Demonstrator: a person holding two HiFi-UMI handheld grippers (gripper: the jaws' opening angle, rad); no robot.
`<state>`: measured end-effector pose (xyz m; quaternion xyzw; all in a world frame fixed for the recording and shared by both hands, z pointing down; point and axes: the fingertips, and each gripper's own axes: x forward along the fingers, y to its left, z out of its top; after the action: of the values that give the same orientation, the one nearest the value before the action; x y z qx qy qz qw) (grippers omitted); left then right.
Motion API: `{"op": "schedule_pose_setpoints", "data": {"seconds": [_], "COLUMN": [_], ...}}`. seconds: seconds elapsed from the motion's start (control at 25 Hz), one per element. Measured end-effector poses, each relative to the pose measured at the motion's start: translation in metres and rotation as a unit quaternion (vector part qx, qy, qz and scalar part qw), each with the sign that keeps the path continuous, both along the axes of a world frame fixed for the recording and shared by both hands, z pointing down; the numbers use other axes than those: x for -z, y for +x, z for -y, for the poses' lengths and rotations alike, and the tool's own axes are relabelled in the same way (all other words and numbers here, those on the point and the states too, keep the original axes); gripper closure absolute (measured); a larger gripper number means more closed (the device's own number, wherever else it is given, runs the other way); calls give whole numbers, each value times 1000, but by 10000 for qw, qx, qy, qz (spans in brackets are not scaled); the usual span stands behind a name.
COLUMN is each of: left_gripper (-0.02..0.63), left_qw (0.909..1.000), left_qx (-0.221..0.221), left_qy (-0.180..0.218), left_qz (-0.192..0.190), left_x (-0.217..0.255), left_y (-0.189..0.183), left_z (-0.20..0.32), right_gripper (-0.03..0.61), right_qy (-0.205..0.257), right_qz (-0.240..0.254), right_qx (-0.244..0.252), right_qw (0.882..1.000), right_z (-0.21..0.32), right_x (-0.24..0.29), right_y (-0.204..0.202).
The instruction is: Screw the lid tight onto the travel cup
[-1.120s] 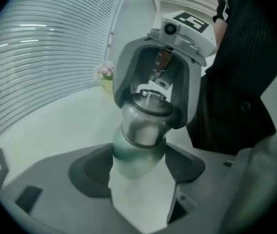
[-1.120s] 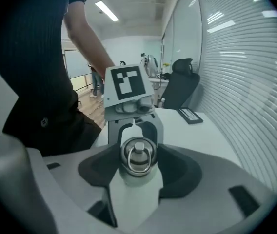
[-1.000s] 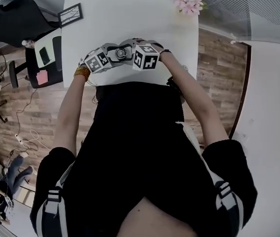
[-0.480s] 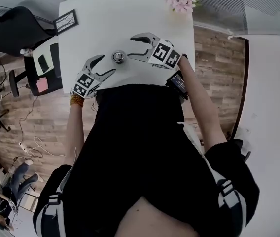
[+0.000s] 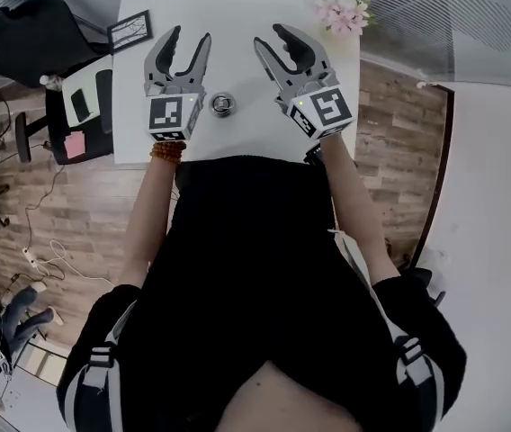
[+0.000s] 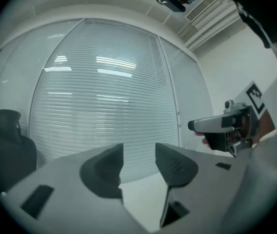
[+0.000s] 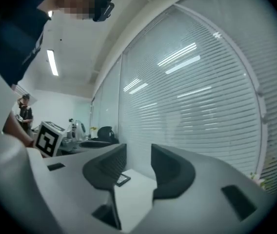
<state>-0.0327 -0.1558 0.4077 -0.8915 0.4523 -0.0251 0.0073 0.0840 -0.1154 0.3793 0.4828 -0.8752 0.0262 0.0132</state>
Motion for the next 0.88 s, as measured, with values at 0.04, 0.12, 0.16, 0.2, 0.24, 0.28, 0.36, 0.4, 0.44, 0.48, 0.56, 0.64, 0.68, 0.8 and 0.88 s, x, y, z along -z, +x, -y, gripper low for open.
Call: {"op": "schedule_pose_setpoints", "data": {"seconds": [0.04,0.12,0.16,0.2,0.24,0.28,0.36,0.4,0.44,0.48,0.56,0.64,0.68,0.8,0.88], "left_gripper": [420,489,538,577,588,597,601,601,601,601,601,601,601,601,600], "left_qw": [9999,9994,9993,9993,9993,9993,9991,9990,9989,9989,9988,9987,9986,9984,9984], "left_qx": [166,342,370,376,372,364,334,310,284,263,239,229,233,269,255], "left_qy": [20,22,19,4,-32,-89,-224,-271,-299,-310,-308,-305,-305,-327,-364], "left_qz": [-13,-38,-17,23,64,97,152,182,213,244,292,331,352,368,360], "left_x": [4,7,6,4,0,-4,-15,-18,-21,-22,-24,-25,-26,-27,-29], "left_y": [1,6,9,12,14,15,17,19,21,22,24,23,22,21,23], "left_z": [2,0,-4,-8,-13,-17,-21,-23,-24,-26,-27,-28,-27,-28,-30], "right_gripper": [430,559,566,571,577,578,578,580,580,580,580,580,580,580,580], "right_qy": [52,26,-42,-129,-202,-240,-265,-278,-293,-311,-370,-427,-444,-452,-463], "right_qz": [0,11,28,22,-44,-174,-476,-584,-659,-710,-771,-798,-801,-810,-815], "right_qx": [-310,-898,-1084,-1167,-1169,-1128,-1033,-996,-958,-914,-826,-777,-758,-677,-638], "right_qw": [9995,9960,9941,9931,9929,9932,9932,9929,9928,9928,9929,9929,9929,9934,9936], "right_z": [3,6,5,4,1,0,-2,-3,-4,-5,-7,-7,-7,-6,-7], "right_x": [1,-5,-10,-17,-23,-27,-33,-36,-39,-42,-47,-52,-53,-54,-54], "right_y": [0,4,5,4,0,-4,-13,-17,-20,-23,-29,-32,-34,-37,-38]}}
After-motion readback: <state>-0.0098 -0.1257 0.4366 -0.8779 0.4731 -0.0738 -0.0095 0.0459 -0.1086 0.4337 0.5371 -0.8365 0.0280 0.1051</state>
